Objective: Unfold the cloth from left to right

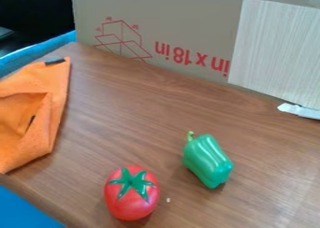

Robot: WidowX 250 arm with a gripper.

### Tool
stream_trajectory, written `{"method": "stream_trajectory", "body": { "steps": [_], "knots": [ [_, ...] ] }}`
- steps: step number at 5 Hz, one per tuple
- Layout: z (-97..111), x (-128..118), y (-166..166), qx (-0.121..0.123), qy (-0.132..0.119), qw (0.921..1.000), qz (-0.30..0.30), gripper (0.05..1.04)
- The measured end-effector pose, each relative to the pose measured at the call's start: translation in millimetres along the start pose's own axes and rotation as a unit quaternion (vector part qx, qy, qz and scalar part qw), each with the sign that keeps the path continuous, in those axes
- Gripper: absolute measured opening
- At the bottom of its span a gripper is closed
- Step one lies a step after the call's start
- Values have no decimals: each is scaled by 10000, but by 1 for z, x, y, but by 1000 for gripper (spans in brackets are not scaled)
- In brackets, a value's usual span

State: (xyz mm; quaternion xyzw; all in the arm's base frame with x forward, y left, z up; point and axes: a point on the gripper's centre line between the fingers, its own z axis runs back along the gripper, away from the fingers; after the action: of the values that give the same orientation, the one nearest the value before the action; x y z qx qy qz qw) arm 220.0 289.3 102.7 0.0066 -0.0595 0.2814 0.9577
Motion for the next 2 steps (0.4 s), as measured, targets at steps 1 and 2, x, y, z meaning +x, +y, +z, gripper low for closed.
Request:
{"method": "stream_trajectory", "body": {
  "steps": [1, 2],
  "knots": [
    [18, -7, -22, -279, 173, 9995, -37, 162],
    [34, -10, -56, -671, 437, 9968, 35, 78]
  ]
}}
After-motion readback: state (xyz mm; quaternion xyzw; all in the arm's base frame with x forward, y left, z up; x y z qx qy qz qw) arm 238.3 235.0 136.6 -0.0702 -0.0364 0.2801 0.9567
